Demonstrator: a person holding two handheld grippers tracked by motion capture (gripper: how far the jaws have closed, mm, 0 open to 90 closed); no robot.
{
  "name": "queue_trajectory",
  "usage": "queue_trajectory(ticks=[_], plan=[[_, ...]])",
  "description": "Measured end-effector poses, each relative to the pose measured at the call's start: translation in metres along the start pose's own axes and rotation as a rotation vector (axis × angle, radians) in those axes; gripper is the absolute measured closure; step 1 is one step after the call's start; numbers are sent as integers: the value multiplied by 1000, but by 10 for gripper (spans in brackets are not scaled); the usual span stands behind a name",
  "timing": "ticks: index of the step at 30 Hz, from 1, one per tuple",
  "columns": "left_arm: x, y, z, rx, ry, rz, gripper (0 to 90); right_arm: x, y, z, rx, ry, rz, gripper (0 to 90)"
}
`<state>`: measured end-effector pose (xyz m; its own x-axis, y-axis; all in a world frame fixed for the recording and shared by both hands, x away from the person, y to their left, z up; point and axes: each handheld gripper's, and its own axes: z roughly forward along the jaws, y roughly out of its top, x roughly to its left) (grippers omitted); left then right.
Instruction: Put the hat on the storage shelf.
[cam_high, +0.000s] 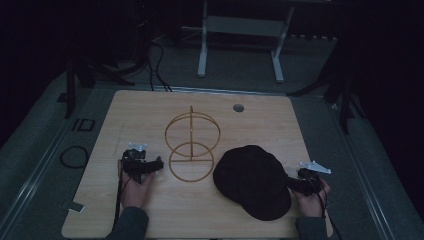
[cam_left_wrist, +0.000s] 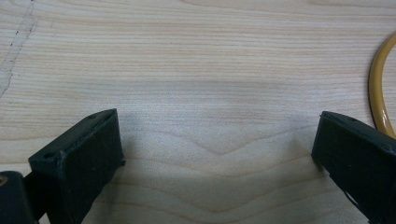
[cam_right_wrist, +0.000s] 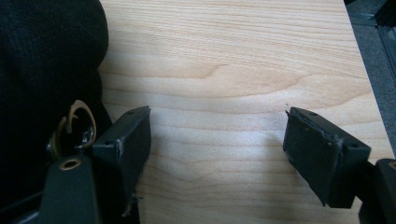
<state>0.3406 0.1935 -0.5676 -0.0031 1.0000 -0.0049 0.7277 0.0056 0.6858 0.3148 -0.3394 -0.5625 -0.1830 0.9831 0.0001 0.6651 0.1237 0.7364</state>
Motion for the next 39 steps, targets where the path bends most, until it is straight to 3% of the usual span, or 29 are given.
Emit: queue_trajectory(ticks=[4, 7, 13, 17, 31, 39], plan=[[0, 0, 0, 1, 0, 1, 13, -1, 0, 1, 11, -15, 15, 154], [0, 0, 0, 1, 0, 0, 13, -1, 2, 1, 28, -7, 3, 148], [-1, 0, -1, 3, -5, 7, 13, -3, 6, -3, 63, 10, -11, 289], [-2, 0, -1, 3, -6, 9, 13, -4, 14, -6, 104, 20, -81, 335], [-3, -1, -1, 2, -10, 8, 13, 3, 47, -23, 260, 49, -355, 362], [-4, -1, -1, 3, -9, 8, 13, 10, 61, -41, 264, 86, -429, 364]])
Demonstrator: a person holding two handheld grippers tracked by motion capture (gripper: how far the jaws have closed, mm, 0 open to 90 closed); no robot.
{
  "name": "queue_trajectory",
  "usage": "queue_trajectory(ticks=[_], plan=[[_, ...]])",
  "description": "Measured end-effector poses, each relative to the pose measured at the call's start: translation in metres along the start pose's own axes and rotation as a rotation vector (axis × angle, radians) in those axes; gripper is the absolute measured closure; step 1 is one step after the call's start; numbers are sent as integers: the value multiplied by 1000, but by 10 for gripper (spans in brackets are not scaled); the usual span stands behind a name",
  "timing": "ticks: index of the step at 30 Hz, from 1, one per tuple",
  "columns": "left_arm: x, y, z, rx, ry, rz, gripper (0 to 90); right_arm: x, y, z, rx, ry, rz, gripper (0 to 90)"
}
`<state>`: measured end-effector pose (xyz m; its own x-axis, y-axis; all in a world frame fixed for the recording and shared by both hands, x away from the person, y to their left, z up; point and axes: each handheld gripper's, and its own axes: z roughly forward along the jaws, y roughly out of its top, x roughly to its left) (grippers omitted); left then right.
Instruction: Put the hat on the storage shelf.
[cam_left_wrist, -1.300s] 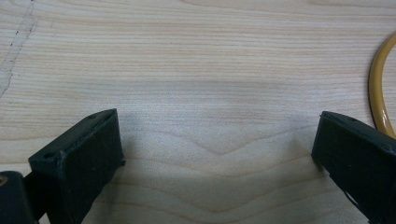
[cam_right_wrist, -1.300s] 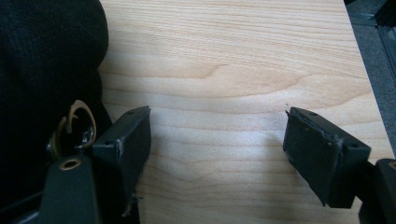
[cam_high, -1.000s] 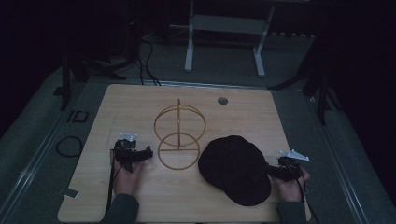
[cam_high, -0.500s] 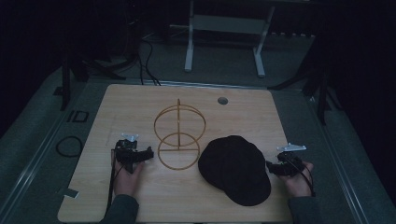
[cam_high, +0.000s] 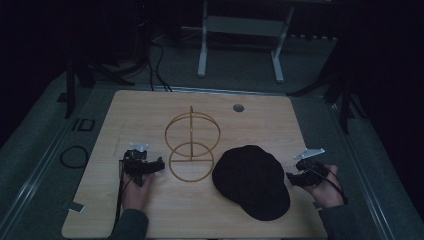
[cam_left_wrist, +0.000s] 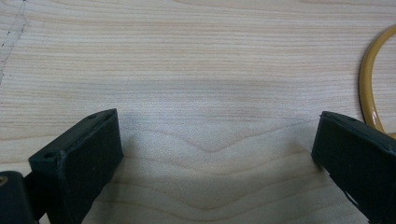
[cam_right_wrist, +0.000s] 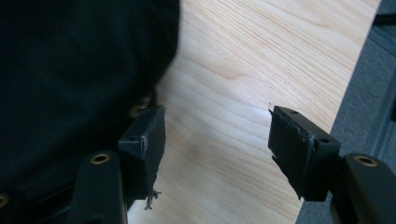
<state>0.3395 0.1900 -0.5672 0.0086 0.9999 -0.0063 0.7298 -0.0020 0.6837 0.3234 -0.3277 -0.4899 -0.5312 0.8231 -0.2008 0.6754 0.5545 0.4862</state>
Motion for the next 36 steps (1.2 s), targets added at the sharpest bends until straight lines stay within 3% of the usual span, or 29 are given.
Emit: queue_trajectory(ticks=[9, 19, 24, 29, 36], plan=[[-1, 0, 0, -1, 2, -2, 13, 0, 13, -30, -31, 52, -42, 364], [-1, 0, 0, -1, 2, -1, 13, 11, 31, -55, -104, 190, -74, 309], [-1, 0, 0, -1, 2, -2, 13, 21, 39, -60, -134, 272, -44, 134], [-1, 0, 0, -1, 2, -1, 13, 37, 45, -59, -128, 317, -85, 108], [-1, 0, 0, -1, 2, -1, 13, 60, 50, -46, -92, 322, -128, 103]])
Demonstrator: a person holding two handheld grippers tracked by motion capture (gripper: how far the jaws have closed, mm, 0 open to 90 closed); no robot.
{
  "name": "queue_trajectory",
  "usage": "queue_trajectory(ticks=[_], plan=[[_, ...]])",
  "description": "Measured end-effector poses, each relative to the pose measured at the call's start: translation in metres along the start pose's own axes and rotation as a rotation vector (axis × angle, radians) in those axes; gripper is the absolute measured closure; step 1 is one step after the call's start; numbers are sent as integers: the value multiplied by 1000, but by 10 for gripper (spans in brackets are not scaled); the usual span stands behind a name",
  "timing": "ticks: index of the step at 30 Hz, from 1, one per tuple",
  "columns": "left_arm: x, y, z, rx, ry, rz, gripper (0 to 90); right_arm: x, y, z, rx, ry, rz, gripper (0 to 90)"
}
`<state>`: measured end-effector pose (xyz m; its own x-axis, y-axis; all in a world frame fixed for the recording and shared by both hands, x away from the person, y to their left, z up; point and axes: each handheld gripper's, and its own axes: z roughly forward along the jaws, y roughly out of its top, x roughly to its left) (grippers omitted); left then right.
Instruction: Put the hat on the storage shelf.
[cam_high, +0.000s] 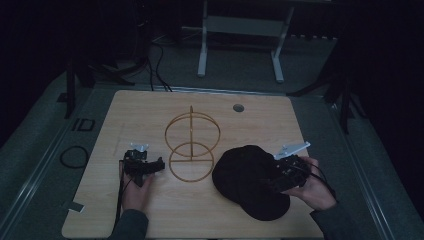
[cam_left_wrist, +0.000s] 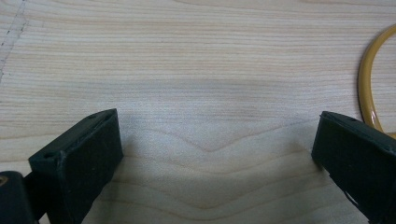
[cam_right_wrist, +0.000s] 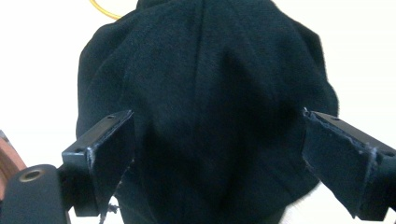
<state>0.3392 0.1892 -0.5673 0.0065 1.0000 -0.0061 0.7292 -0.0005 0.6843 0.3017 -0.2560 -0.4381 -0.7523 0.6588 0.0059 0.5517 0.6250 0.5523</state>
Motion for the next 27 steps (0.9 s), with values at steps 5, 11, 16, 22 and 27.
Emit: queue_trajectory(ticks=[5, 11, 16, 22, 27], plan=[[0, 0, 0, 0, 0, 0, 13, 7, 2, 13, 13, 23, -1, 98], [0, 0, 0, 0, 0, 0, 13, 12, 1, 32, 75, 20, 1, 98], [0, 0, 0, 0, 0, 0, 13, 12, -5, 42, 134, 16, -1, 197], [0, 0, 0, -1, 0, 0, 13, 8, -4, 42, 172, 74, 4, 650], [0, 0, 0, 0, 0, 0, 13, 5, 4, 38, 225, 95, -36, 789]])
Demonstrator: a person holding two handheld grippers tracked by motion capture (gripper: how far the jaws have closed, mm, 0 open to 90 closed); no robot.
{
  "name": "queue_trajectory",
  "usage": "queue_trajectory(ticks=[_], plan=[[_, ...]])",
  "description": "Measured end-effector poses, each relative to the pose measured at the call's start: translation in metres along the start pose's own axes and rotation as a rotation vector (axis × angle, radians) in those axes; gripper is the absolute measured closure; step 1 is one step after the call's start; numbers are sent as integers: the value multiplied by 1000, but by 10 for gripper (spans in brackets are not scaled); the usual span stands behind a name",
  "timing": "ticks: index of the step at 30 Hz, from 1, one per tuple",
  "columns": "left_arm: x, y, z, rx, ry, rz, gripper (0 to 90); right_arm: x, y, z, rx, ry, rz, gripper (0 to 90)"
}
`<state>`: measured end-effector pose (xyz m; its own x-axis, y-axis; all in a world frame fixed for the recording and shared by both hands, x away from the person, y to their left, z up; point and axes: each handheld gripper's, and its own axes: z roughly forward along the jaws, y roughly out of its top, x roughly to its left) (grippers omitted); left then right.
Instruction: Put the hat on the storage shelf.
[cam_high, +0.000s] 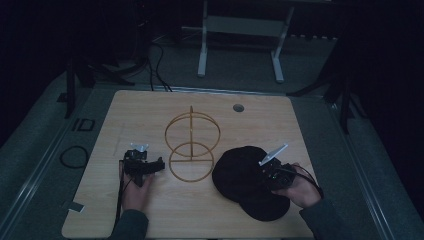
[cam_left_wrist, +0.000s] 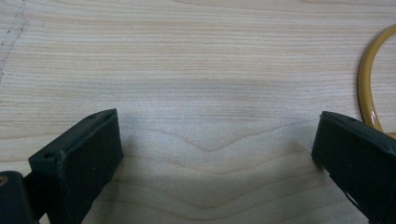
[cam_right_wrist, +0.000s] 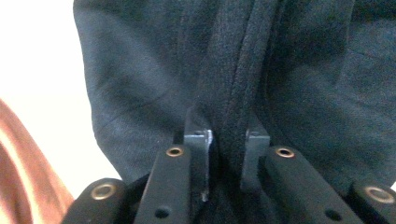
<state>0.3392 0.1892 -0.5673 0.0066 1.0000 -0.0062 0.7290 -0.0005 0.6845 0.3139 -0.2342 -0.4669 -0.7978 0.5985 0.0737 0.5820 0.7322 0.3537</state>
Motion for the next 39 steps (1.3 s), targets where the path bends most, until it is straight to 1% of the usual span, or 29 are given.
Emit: queue_trajectory(ticks=[3, 6, 7, 9, 16, 19, 23, 27, 29, 34, 39], plan=[[0, 0, 0, 0, 0, 0, 13, -2, 5, -3, 29, 4, -25, 804], [0, 0, 0, -1, 0, -1, 13, -2, 10, -6, 58, -9, -57, 815], [0, 0, 0, -1, 0, -1, 13, -2, 12, -9, 70, -21, -71, 817], [0, 0, 0, -1, 0, -1, 13, -5, 14, -12, 82, -33, -93, 818], [0, 0, 0, -1, 0, -1, 13, -14, 18, -21, 84, -26, -113, 819], [0, 0, 0, -1, 0, -1, 13, -17, 20, -25, 89, -30, -130, 819], [0, 0, 0, -1, 0, -1, 13, -17, 23, -33, 69, -33, -138, 819], [0, 0, 0, 0, 0, 0, 13, -16, 25, -41, 64, -50, -149, 820], [0, 0, 0, 0, 0, 0, 13, -17, 26, -45, 57, -51, -148, 819], [0, 0, 0, -1, 0, -1, 13, -19, 26, -52, 15, -52, -137, 820], [0, 0, 0, 0, 0, 0, 13, -22, 28, -58, -1, -59, -132, 821]])
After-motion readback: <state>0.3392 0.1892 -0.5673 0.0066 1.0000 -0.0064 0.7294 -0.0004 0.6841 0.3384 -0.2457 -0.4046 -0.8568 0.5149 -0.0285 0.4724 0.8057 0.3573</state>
